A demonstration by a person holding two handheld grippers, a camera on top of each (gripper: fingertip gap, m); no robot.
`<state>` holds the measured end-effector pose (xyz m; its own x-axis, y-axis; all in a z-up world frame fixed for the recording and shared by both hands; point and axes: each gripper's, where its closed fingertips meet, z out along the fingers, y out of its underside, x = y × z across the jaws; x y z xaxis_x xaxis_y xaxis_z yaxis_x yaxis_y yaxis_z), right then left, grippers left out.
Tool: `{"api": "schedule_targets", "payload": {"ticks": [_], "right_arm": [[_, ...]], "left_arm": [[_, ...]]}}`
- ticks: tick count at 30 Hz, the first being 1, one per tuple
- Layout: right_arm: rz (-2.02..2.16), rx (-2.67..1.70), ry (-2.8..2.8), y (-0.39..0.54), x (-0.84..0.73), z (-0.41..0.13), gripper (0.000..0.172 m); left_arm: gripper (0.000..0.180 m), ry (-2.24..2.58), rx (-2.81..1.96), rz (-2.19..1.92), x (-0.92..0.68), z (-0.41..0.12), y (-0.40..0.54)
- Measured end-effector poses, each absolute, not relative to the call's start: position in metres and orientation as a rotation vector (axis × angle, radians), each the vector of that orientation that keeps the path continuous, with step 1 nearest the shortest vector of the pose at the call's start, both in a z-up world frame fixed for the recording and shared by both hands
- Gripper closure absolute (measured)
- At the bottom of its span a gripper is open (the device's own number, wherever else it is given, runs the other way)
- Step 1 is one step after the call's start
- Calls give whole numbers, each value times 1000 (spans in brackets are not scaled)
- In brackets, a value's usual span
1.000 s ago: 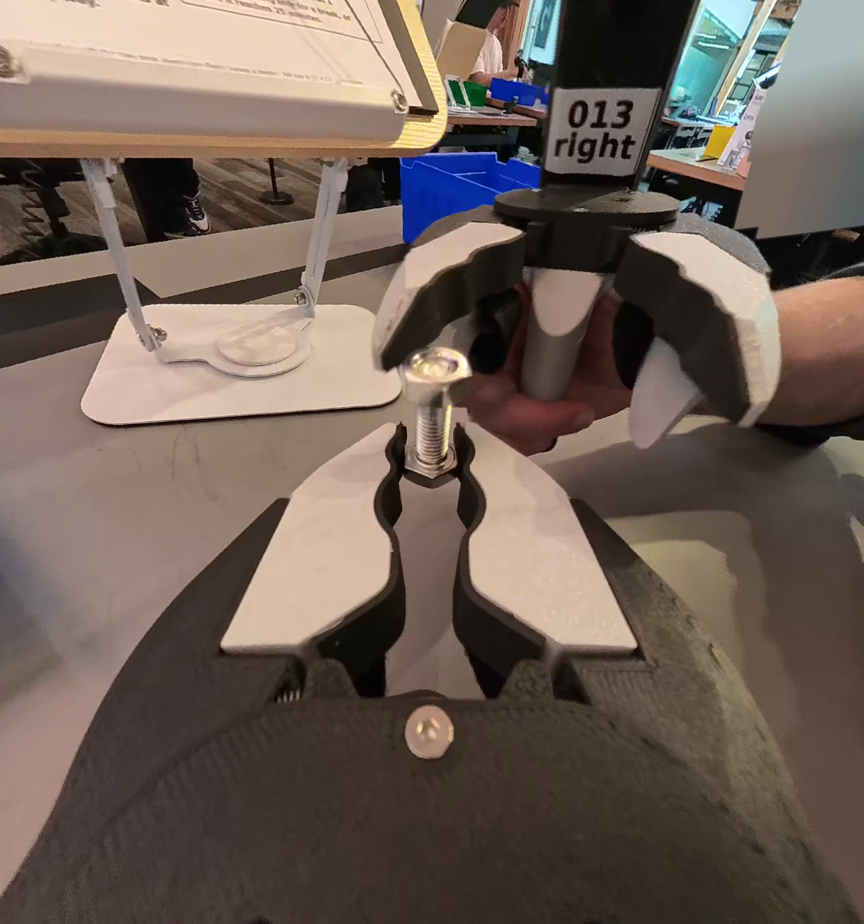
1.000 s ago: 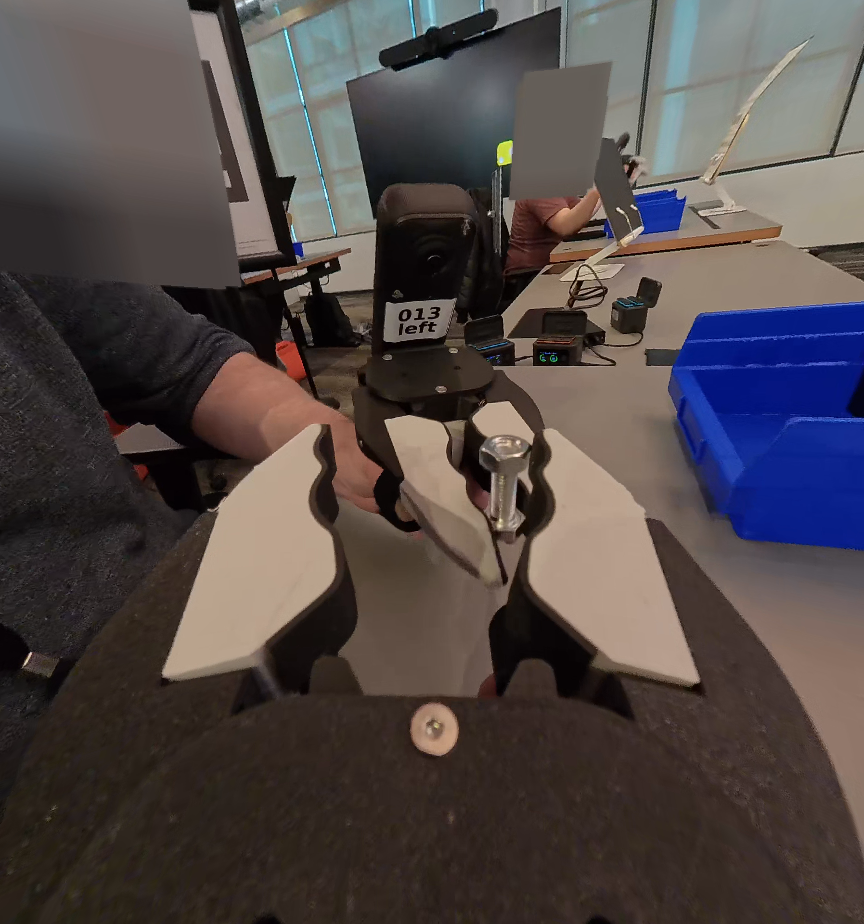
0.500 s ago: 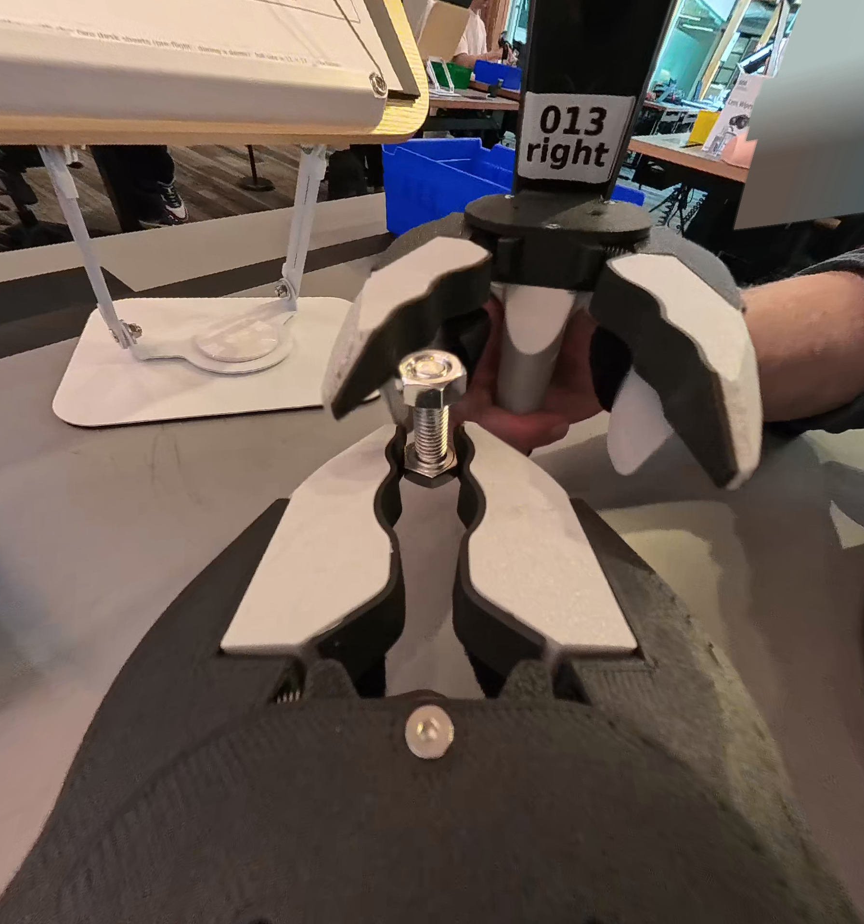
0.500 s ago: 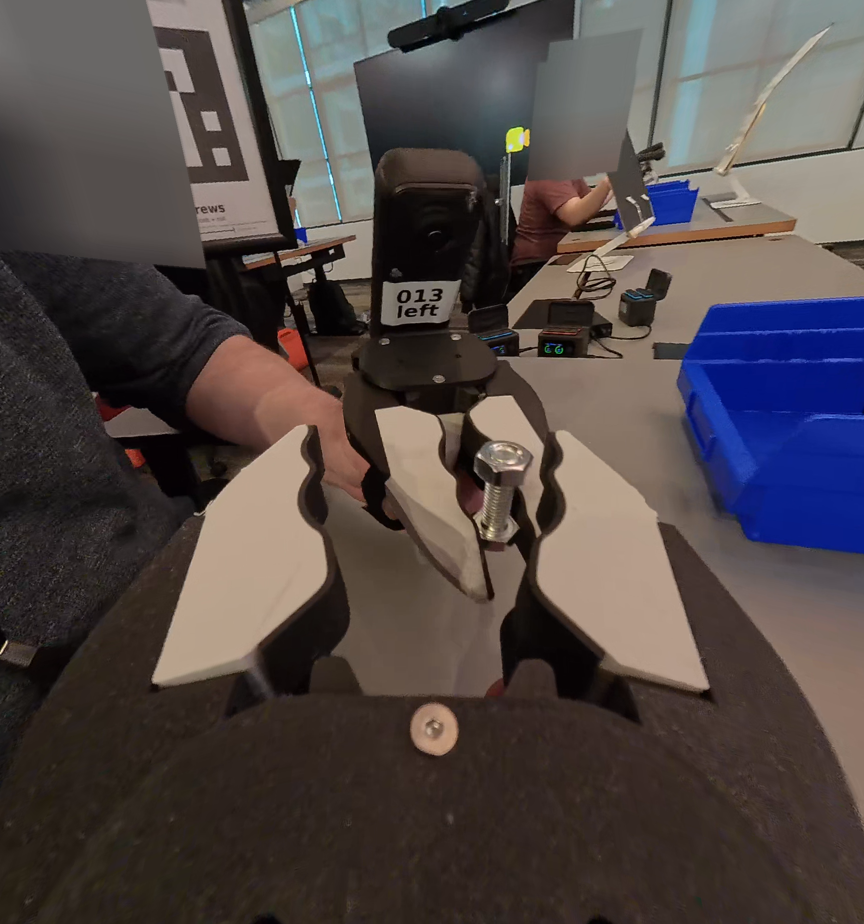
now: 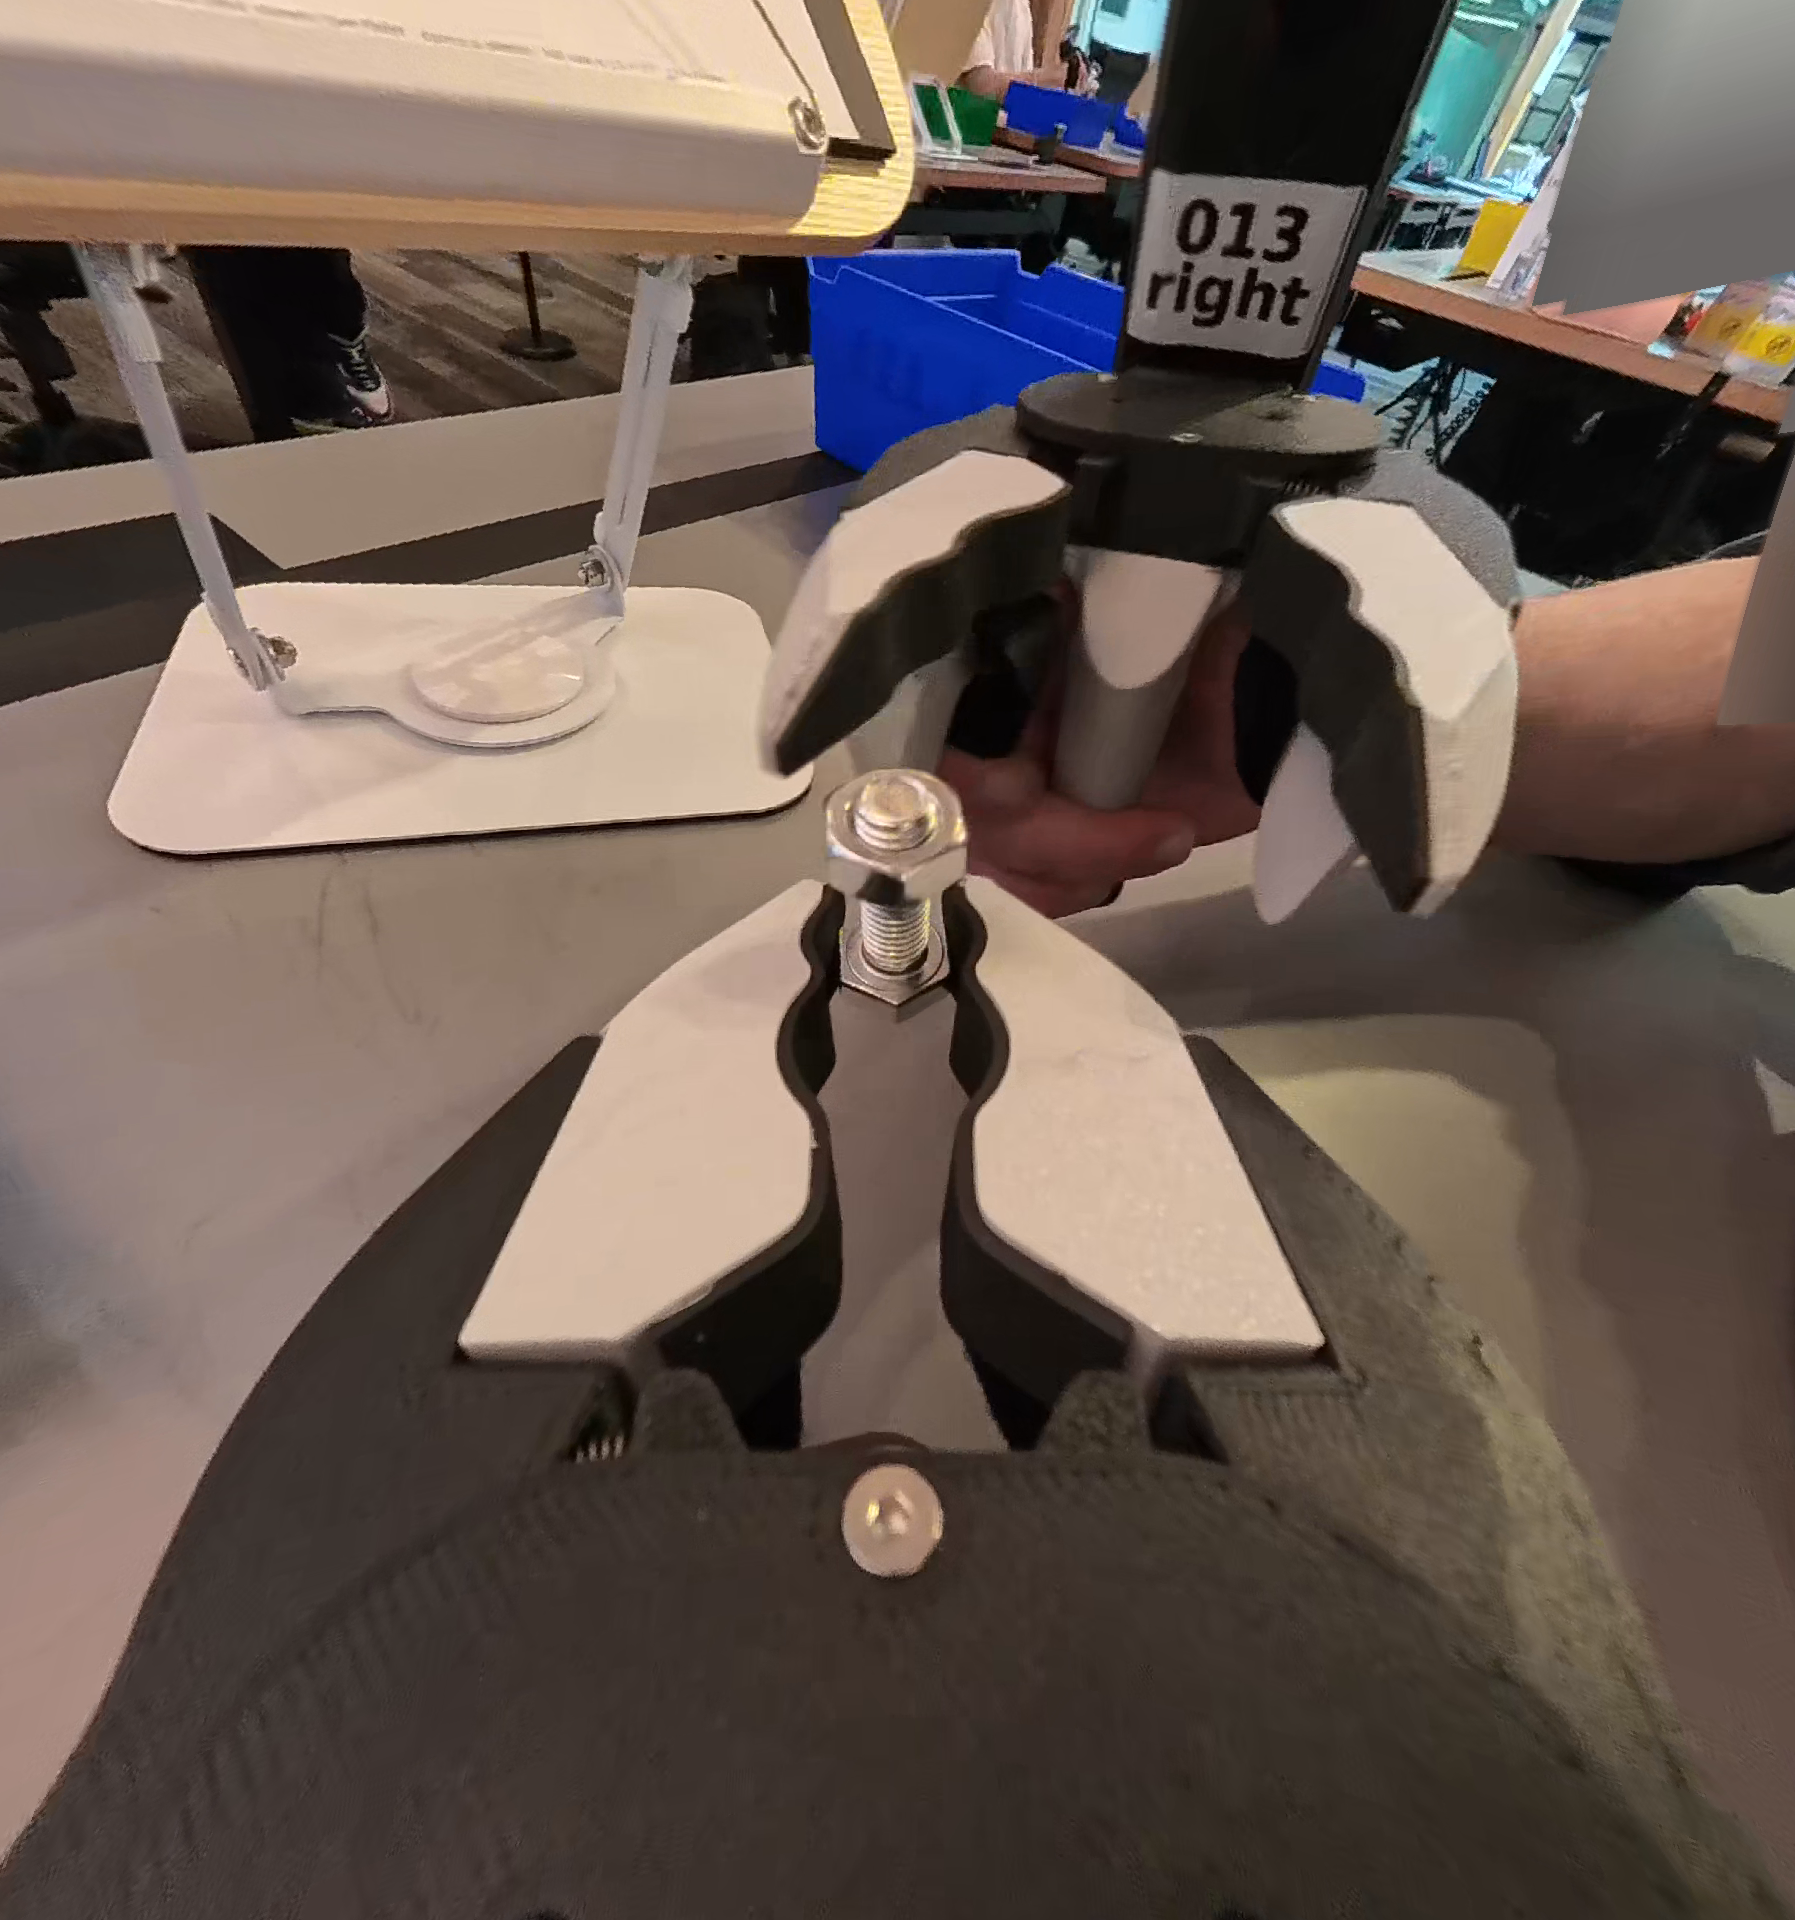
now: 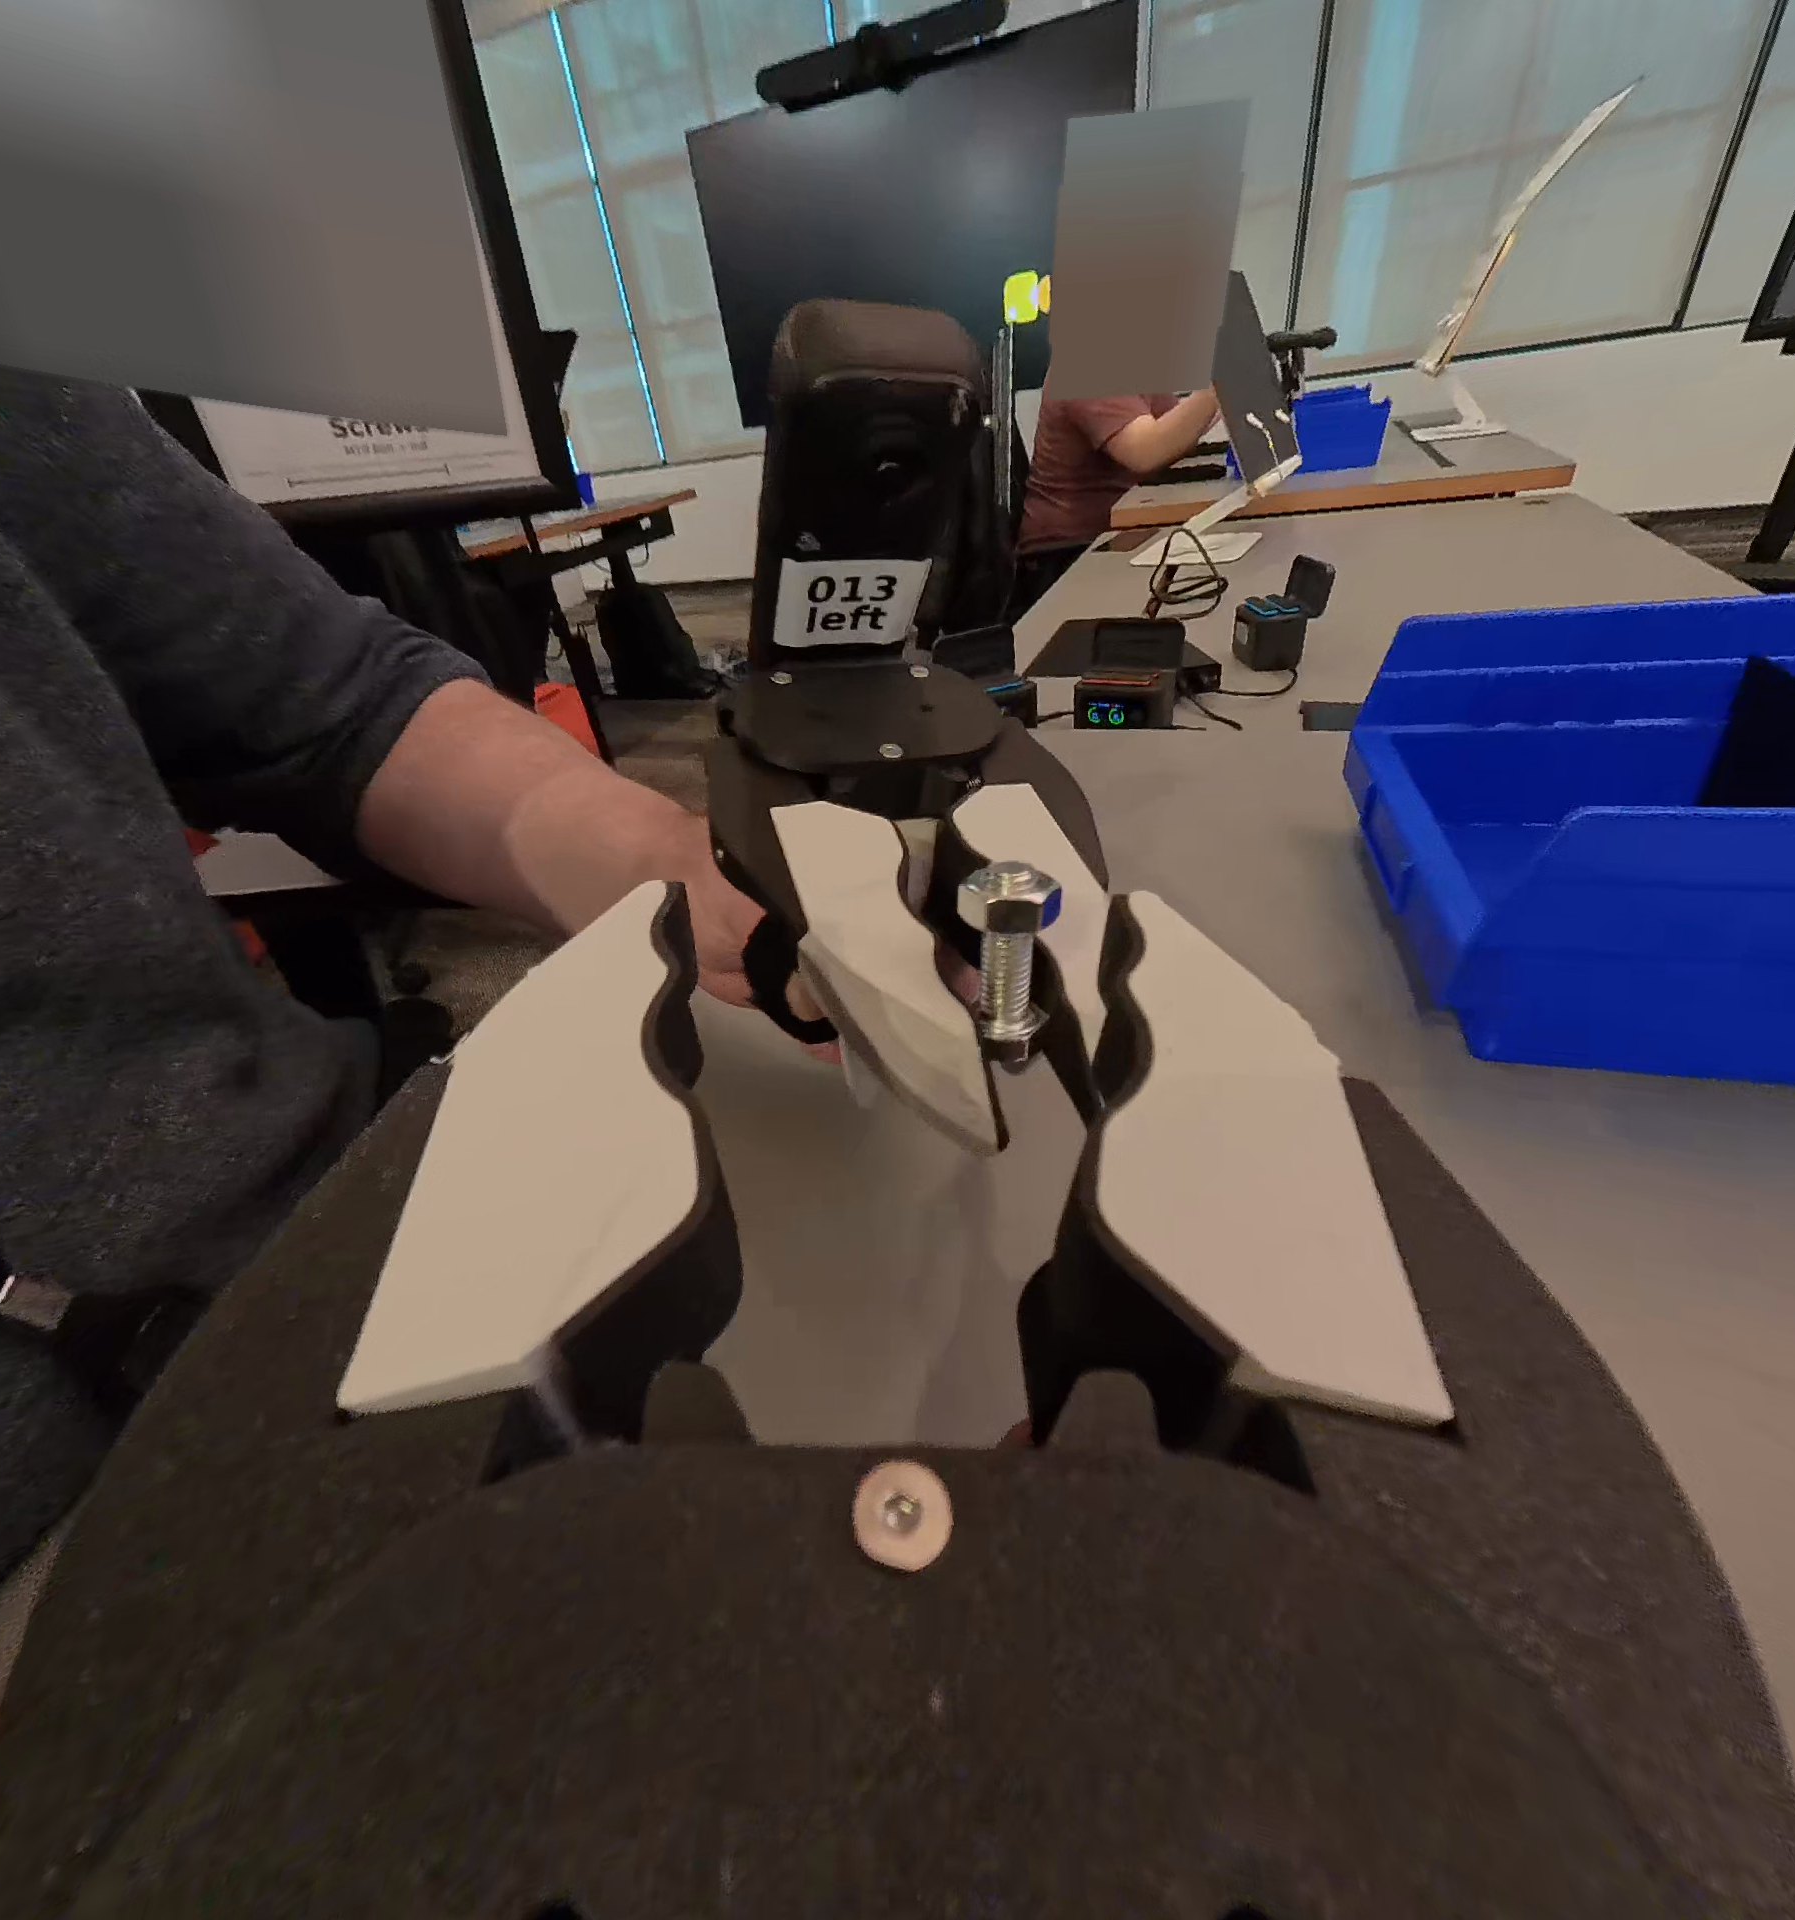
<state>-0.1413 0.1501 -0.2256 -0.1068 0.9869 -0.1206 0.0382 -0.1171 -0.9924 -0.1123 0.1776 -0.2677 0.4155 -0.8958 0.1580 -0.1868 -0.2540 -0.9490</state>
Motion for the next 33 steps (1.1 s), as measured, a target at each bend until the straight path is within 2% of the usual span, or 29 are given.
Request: {"api": "schedule_targets", "payload": {"ticks": [9,10,11,19,25,27,28,31,33], "right_arm": [[1385,-1252,-1330,143,-144,-227,103],[1429,-1209,-1349,136,-138,-223,116],[1494,-1159,-1368,128,-131,-218,136],[1345,-1279,-1305,152,-136,-228,107],[1336,-1278,-1364,146,-142,-233,113],[1418,-1188,-1400,134,-131,-224,148],[1423,-1209,-1388,137,-129,-225,150],[1324,-1294,-1321,155,-129,-232,134],[1288,-1333,-1313,160,-133,-237,134]], "left_arm": [[162,949,-1731,-911,-114,-271,180],[162,936,-1739,-906,-116,-271,182],[162,923,-1748,-913,-118,-271,184],[162,983,-1738,-898,-111,-274,177],[162,961,-1745,-919,-113,-274,179],[162,930,-1767,-914,-118,-275,184],[162,923,-1767,-928,-119,-275,185],[162,954,-1753,-926,-117,-276,182],[162,989,-1749,-912,-112,-277,178]]}}
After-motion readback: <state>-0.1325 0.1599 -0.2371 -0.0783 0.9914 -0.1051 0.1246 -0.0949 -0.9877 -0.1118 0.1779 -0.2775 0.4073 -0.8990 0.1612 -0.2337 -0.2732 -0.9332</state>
